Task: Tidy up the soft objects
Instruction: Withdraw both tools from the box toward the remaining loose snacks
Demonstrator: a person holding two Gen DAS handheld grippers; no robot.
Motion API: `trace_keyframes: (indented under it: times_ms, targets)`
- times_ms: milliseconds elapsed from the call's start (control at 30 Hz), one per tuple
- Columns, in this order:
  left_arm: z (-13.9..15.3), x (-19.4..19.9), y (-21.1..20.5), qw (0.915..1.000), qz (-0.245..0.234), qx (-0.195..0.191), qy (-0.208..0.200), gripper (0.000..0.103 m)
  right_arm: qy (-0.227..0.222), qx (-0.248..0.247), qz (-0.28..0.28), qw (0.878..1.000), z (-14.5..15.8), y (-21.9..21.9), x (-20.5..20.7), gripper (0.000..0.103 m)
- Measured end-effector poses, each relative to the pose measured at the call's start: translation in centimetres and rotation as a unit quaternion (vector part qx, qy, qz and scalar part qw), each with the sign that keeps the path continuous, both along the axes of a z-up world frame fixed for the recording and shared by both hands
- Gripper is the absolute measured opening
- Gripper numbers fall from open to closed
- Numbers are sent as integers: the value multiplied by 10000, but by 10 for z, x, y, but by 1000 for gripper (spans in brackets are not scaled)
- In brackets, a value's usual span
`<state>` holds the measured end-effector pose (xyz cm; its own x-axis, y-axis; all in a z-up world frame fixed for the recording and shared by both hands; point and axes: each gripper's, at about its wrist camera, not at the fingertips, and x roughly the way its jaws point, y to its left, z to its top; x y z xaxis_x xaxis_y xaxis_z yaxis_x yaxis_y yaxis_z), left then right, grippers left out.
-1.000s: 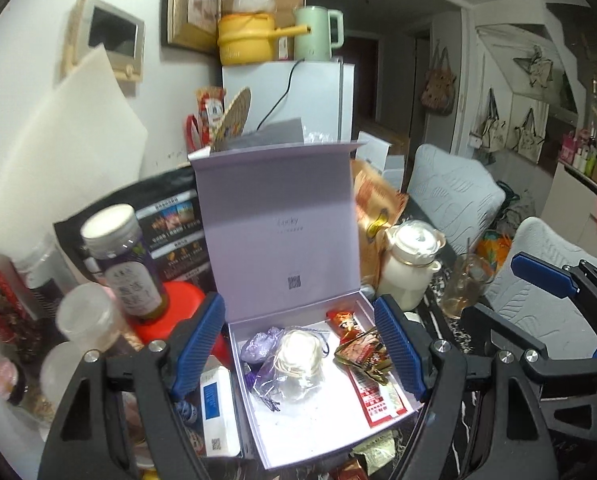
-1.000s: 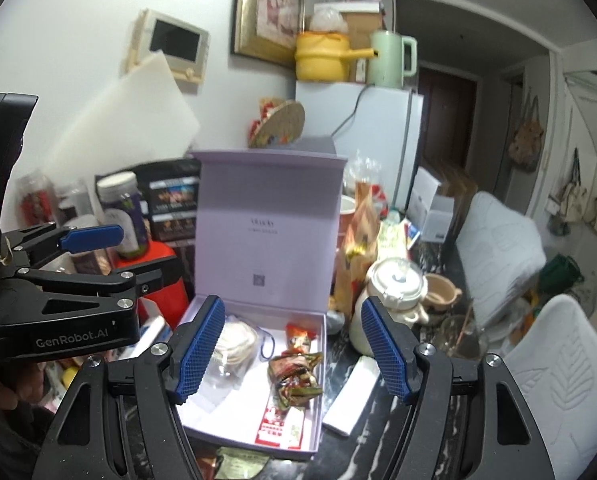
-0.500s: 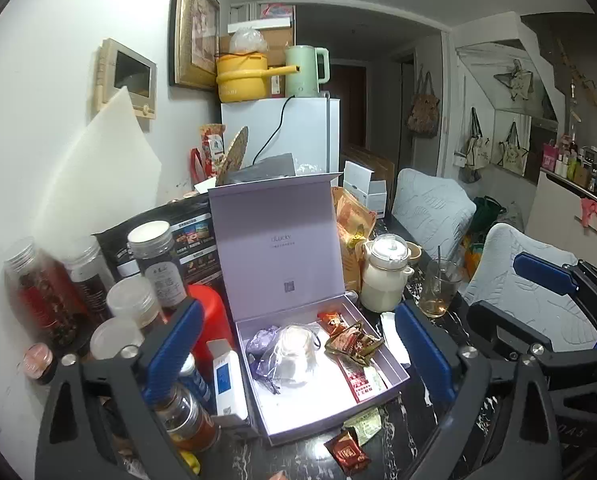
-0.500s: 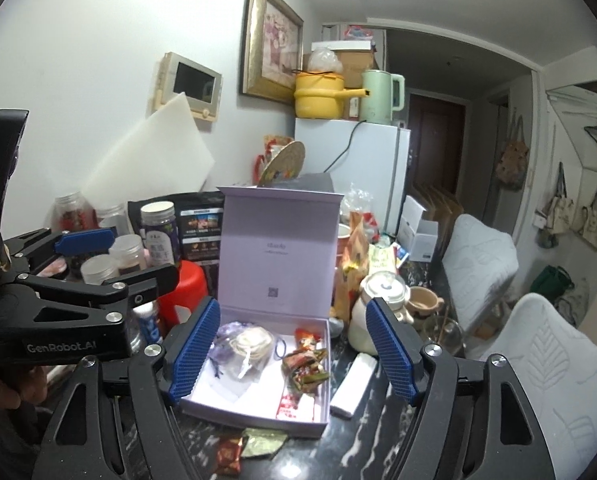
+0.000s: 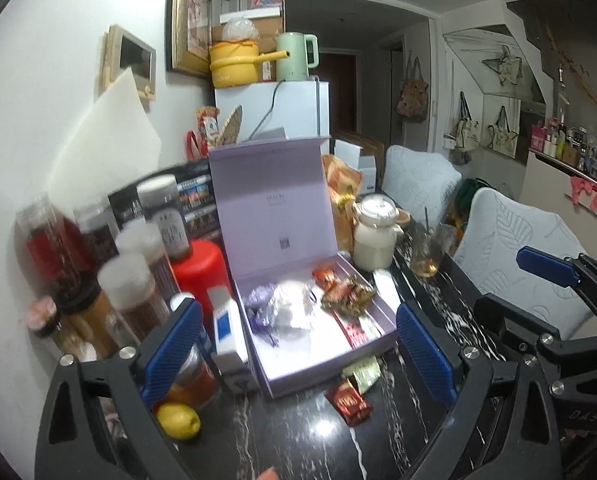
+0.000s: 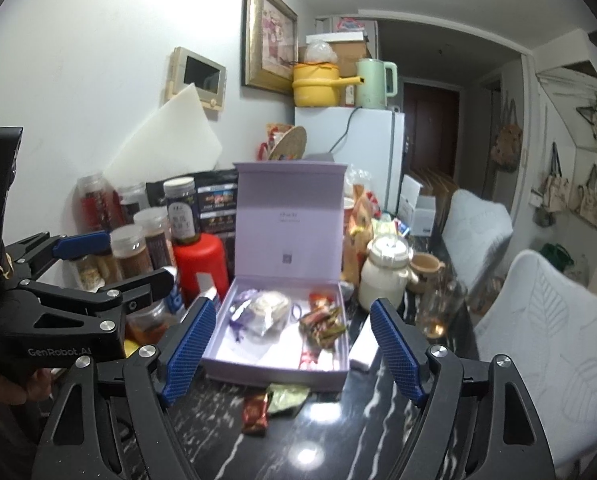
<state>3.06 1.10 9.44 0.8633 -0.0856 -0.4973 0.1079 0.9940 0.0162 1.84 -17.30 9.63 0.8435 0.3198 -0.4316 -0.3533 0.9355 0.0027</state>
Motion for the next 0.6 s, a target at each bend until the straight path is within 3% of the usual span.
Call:
trace_keyframes:
  times_ms: [400,600]
  targets:
    - [-68,-23,5,9981,-1,-230,580,99,545,184,67,9983,-58,6,-23,80]
    - [-97,-23,5,9948,34,-419,927,99,680,154,-167,9974,-86,5,-33,80]
